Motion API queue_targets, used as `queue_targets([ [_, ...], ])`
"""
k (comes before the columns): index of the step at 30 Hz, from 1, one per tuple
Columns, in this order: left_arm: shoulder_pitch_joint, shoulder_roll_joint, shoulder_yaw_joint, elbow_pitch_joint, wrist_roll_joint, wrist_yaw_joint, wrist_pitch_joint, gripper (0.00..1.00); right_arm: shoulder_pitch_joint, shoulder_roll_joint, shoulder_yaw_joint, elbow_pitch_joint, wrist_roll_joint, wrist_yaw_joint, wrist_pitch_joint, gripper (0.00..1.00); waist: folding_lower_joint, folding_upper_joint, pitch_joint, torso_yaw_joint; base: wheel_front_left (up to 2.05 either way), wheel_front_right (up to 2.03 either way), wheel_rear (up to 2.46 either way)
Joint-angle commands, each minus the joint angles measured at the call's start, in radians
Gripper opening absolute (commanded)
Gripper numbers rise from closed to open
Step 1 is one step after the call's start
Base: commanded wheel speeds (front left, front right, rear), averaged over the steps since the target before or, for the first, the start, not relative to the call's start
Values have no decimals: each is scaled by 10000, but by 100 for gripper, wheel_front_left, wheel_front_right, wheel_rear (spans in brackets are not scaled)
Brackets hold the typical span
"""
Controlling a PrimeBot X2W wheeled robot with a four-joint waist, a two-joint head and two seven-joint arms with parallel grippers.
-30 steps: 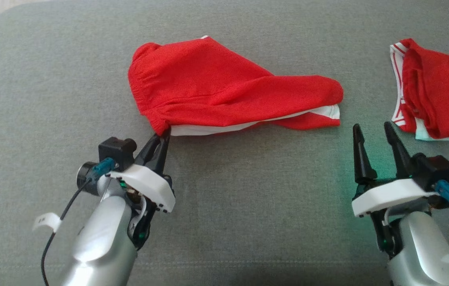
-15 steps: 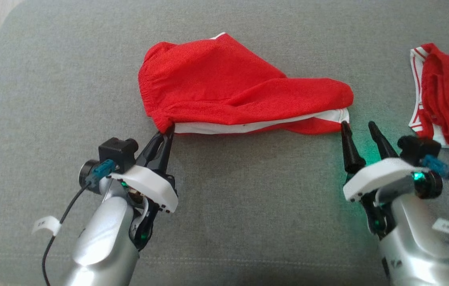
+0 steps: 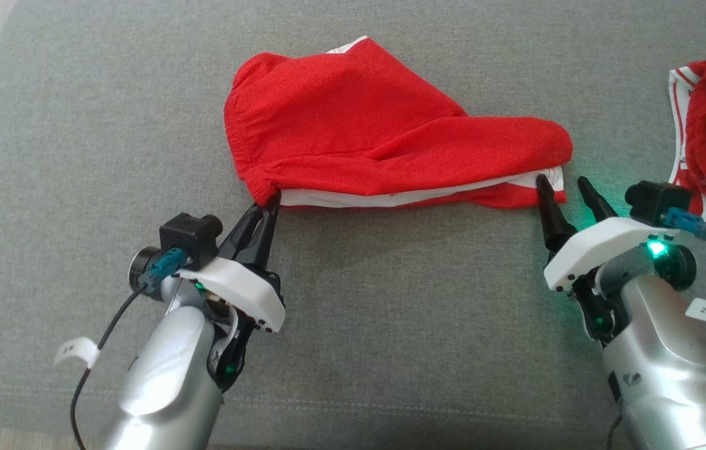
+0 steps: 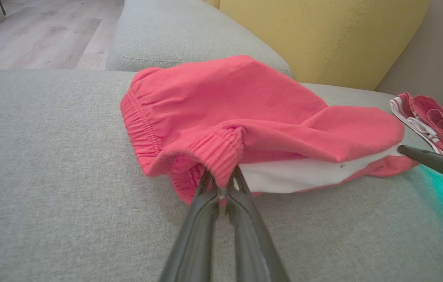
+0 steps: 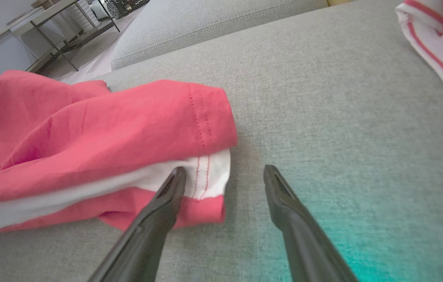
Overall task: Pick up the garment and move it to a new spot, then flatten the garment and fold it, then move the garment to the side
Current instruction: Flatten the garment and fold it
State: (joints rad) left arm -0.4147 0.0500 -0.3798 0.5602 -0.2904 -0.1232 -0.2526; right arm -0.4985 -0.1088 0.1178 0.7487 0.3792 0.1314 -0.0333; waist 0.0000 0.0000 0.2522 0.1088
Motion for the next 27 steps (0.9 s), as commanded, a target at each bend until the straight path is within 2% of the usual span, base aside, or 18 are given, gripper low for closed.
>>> queue_targets([
  [1,-382,97,250,-320,106,-14,-91,0,-353,-8,253,-225,84,-7,-40,100,0,0,21,16,0,0,0],
  [3,-399,87,242,-325,105,-15,-91,0,-431,-33,350,-113,152,-7,-95,100,0,0,43,34,0,0,0],
  [4,-403,83,240,-324,104,-15,-91,0,-463,-46,408,-66,193,-7,-124,82,0,0,50,40,0,0,0],
  [5,-407,79,240,-322,103,-16,-91,0,-492,-57,476,-27,239,-7,-147,45,0,0,55,43,0,0,0],
  [7,-412,73,242,-309,102,-16,-91,0,-540,-118,679,25,275,-7,-201,0,0,0,54,46,0,0,0],
  [19,-383,153,255,-92,132,-25,-91,0,-396,-669,1203,-126,-406,-7,-1288,0,0,0,-372,-76,0,0,0],
  [25,-461,398,87,-336,81,-42,50,0,-164,-1004,1375,-956,-780,-7,-1713,0,0,0,-849,-197,0,0,0],
  [27,-566,626,18,-786,1,-50,288,0,-121,-1226,1342,-1607,-962,-7,-1858,0,0,0,-1118,-247,0,0,0],
])
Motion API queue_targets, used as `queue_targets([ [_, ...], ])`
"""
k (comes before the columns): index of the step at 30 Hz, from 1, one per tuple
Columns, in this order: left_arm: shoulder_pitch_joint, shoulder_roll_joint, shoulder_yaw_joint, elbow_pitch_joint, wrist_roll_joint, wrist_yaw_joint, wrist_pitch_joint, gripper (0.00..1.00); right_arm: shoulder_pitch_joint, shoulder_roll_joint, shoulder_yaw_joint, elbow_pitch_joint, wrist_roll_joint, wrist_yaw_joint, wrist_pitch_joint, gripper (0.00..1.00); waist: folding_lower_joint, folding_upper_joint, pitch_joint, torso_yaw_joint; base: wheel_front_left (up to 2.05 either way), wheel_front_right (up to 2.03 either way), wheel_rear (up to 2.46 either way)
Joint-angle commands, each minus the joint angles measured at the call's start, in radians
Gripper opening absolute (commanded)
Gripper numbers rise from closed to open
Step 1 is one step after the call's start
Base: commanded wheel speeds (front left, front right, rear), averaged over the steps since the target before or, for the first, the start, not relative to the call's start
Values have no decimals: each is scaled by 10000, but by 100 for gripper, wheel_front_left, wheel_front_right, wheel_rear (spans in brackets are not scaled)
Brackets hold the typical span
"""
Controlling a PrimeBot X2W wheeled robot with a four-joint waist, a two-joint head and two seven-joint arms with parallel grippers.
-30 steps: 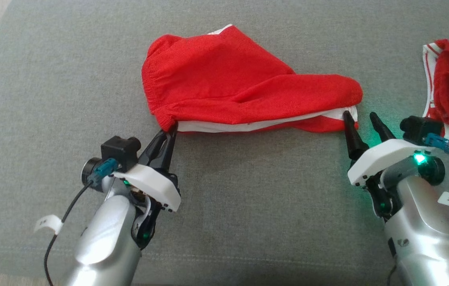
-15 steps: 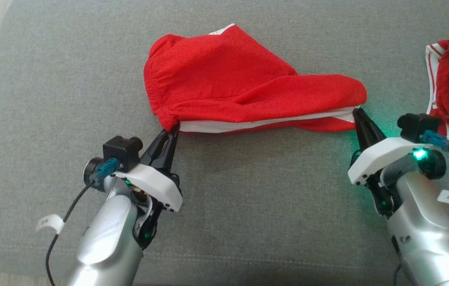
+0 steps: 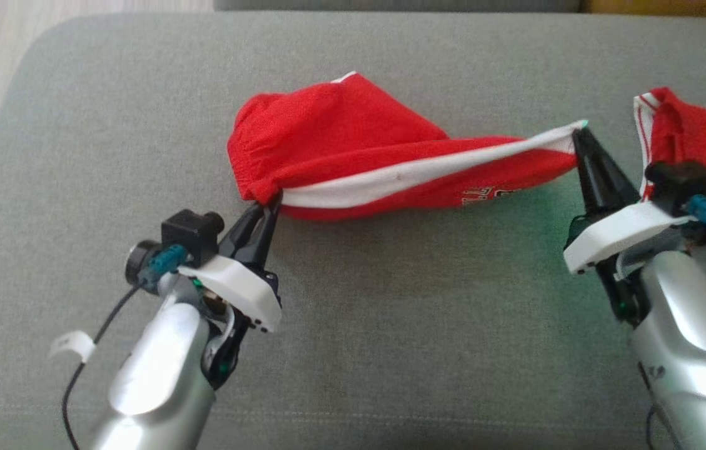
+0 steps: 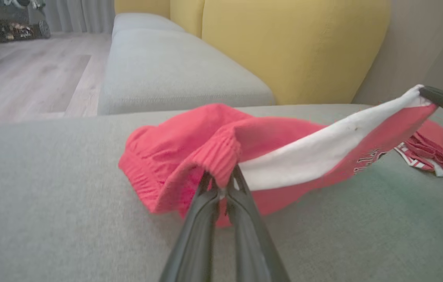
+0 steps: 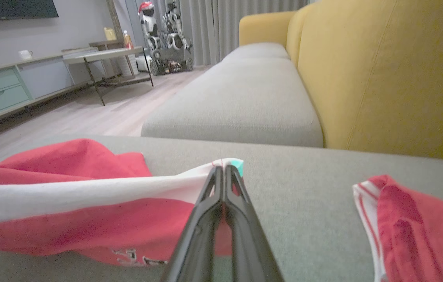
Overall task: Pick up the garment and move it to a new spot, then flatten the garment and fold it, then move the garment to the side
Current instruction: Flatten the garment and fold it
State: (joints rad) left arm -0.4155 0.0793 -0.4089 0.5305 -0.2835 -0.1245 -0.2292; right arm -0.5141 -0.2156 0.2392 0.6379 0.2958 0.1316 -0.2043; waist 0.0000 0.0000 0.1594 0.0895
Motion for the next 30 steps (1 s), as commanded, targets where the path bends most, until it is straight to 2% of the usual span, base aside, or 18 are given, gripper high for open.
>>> queue_targets([
  [1,-602,409,304,-689,-113,-39,161,0,37,-257,131,-746,-261,-9,-196,0,0,0,-288,-68,0,0,0],
  [7,-814,850,317,-1922,-384,-47,907,0,26,-522,-96,-2044,-826,-9,-329,0,0,0,-813,-133,0,0,0],
  [15,-1130,1413,474,-4125,-1090,-51,2665,0,114,-546,-1070,-4211,-1687,-9,-329,0,0,0,-1525,-237,0,0,0],
  [24,-1115,1635,939,-6272,-1813,394,4084,0,802,-62,-2368,-6633,-2569,-9,639,0,0,0,-1802,-292,0,0,0],
  [30,-1728,1772,1024,-6425,-2015,415,4680,0,384,34,-2662,-7357,-2840,-9,1427,0,0,0,-1258,-287,0,0,0],
])
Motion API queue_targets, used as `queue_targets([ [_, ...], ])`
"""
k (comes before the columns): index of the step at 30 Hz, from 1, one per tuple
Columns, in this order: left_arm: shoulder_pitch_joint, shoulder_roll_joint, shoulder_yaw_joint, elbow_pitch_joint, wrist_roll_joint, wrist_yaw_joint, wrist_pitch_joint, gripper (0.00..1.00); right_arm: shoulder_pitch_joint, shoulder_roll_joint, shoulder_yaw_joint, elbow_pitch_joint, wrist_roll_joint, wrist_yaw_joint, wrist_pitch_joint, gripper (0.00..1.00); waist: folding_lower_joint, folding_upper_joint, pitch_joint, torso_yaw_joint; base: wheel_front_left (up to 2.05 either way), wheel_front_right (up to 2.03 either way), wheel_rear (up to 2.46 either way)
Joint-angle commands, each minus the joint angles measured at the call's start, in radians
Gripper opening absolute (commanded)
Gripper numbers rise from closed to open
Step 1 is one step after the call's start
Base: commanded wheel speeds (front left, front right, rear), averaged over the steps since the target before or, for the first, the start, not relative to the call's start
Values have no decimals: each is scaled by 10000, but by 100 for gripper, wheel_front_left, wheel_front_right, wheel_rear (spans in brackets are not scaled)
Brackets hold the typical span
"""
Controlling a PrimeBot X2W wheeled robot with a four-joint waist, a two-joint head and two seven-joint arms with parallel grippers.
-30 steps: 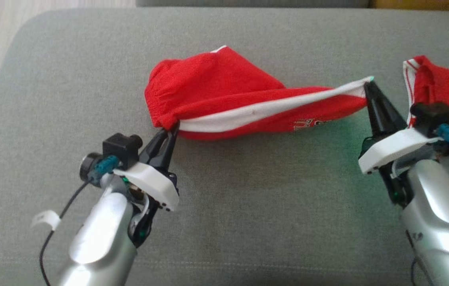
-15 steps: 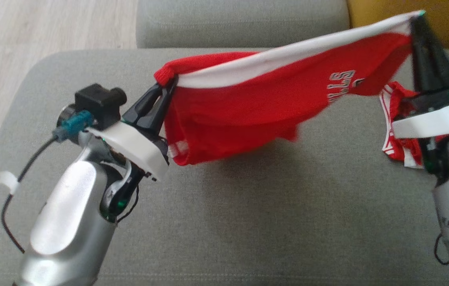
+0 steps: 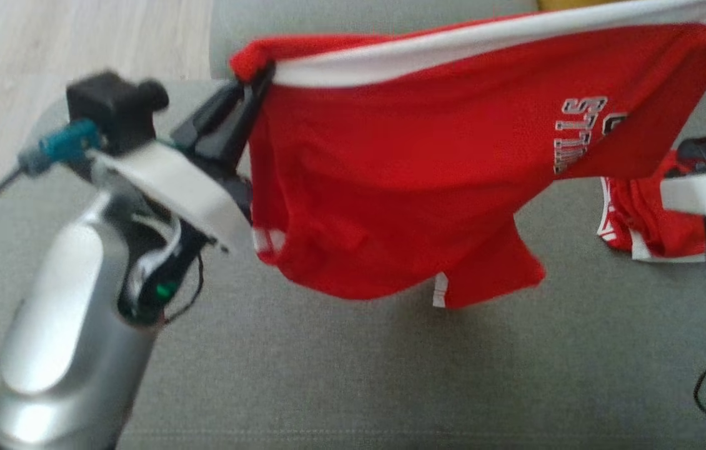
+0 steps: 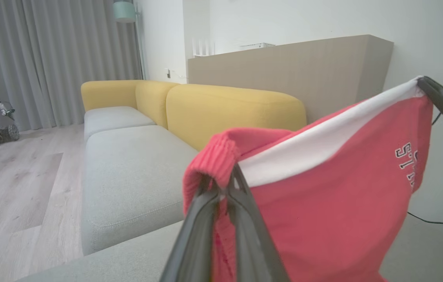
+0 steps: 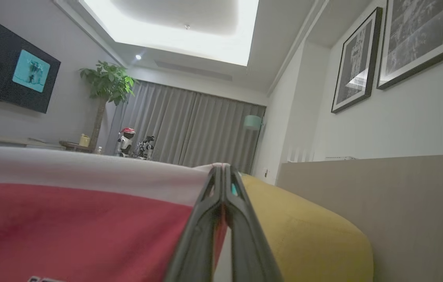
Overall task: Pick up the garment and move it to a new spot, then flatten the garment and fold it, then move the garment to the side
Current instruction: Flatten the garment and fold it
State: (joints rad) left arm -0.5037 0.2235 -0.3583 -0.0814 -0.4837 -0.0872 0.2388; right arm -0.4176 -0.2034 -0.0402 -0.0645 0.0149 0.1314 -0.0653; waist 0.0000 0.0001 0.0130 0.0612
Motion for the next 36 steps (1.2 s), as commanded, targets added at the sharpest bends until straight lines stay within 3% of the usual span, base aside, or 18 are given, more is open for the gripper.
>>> queue_targets([
  [1,-1090,342,519,-205,-47,14,84,0,-814,-159,224,-301,-11,-7,163,0,0,-1,384,-15,0,0,0],
  [6,-3060,430,633,826,-24,-113,334,0,-3041,-816,916,599,500,-7,715,0,0,-1,1792,-160,0,0,0],
  [11,-5841,611,656,2818,619,-229,-229,0,-6233,-1397,2025,2561,707,-7,633,0,0,-1,3218,-354,0,0,0],
  [15,-7940,463,953,4583,938,-149,-1305,0,-8638,-1338,2227,4366,660,-7,12,0,0,-1,4026,-381,0,0,0],
  [19,-9156,228,1173,6103,866,-161,-2369,0,-9988,-924,2109,5948,431,-7,-862,0,0,-1,4441,-316,0,0,0],
  [27,-8946,-122,295,7930,939,-379,-3622,0,-9734,-445,2467,8142,184,-7,-1607,0,0,-1,4821,-42,0,0,0],
  [36,-6700,-254,-2163,8975,642,-432,-4765,0,-7865,-183,3624,10224,594,-7,-1888,0,0,-1,4583,154,0,0,0],
])
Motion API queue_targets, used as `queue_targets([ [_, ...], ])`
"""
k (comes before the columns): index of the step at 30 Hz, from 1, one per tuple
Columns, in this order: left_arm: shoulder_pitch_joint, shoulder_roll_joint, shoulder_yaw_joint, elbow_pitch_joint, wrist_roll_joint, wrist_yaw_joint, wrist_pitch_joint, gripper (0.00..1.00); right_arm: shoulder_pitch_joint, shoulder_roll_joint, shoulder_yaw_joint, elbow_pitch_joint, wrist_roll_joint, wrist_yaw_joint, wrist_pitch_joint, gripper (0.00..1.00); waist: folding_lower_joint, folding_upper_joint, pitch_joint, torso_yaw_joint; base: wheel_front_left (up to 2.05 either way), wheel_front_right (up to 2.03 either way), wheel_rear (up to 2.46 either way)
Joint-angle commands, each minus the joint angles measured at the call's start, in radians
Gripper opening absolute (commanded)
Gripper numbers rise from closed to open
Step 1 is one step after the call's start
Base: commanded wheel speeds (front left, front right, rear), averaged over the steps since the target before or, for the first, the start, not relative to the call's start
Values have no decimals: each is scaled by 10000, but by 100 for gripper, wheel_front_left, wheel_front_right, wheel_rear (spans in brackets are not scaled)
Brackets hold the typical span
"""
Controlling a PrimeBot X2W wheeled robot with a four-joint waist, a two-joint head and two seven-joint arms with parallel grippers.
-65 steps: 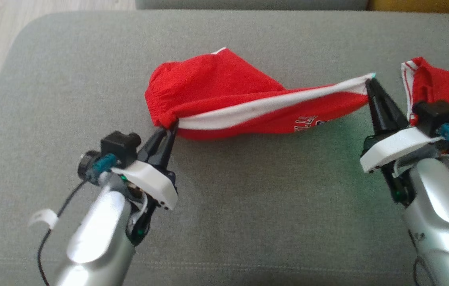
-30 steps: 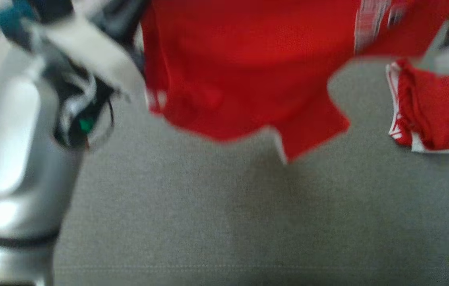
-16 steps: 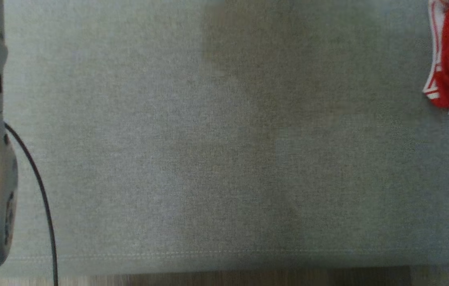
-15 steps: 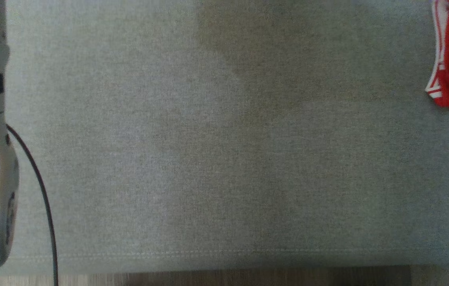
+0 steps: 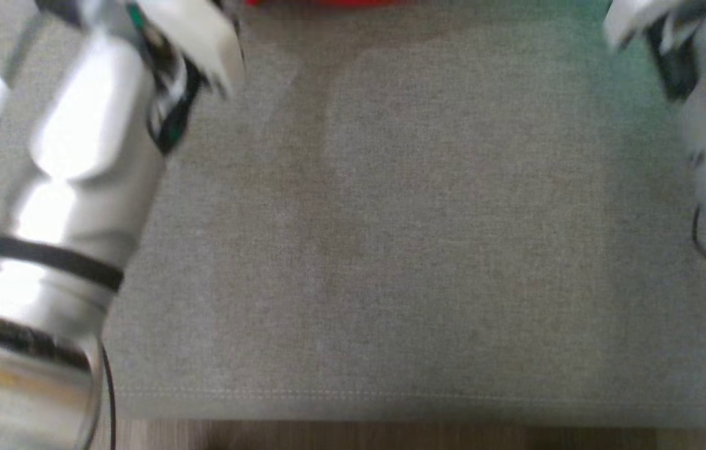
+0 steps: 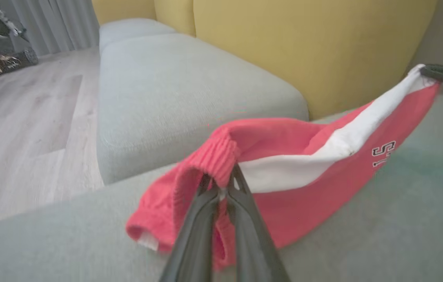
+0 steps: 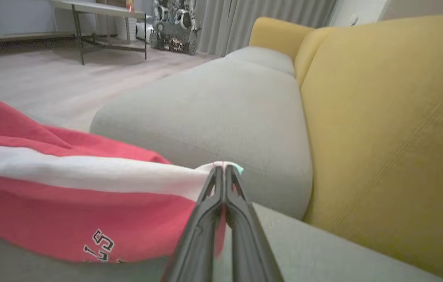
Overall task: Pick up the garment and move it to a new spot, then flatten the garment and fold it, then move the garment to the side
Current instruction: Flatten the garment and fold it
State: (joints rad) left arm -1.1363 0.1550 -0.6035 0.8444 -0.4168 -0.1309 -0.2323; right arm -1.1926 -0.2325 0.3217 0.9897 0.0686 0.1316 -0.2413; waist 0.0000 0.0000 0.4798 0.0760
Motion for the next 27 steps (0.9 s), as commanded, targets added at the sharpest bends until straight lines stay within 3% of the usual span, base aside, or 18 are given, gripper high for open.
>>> queue_targets([
  [1,-83,475,34,-254,-128,5,-107,0,84,87,207,-173,141,-9,-140,0,0,0,-184,16,0,0,0],
  [12,2341,1071,-1920,-370,-739,3,-287,0,2096,-511,2640,362,1932,-9,60,0,0,0,-1655,-50,0,0,0],
  [18,3242,1248,-2054,-686,-556,3,-292,0,2993,-1197,3976,-78,3216,-9,607,0,0,0,-2424,-235,0,0,0],
  [27,4628,1261,-2208,-1066,-214,3,-293,0,4169,-2729,5662,-1211,5040,-9,1570,0,0,0,-3462,-431,0,0,0],
])
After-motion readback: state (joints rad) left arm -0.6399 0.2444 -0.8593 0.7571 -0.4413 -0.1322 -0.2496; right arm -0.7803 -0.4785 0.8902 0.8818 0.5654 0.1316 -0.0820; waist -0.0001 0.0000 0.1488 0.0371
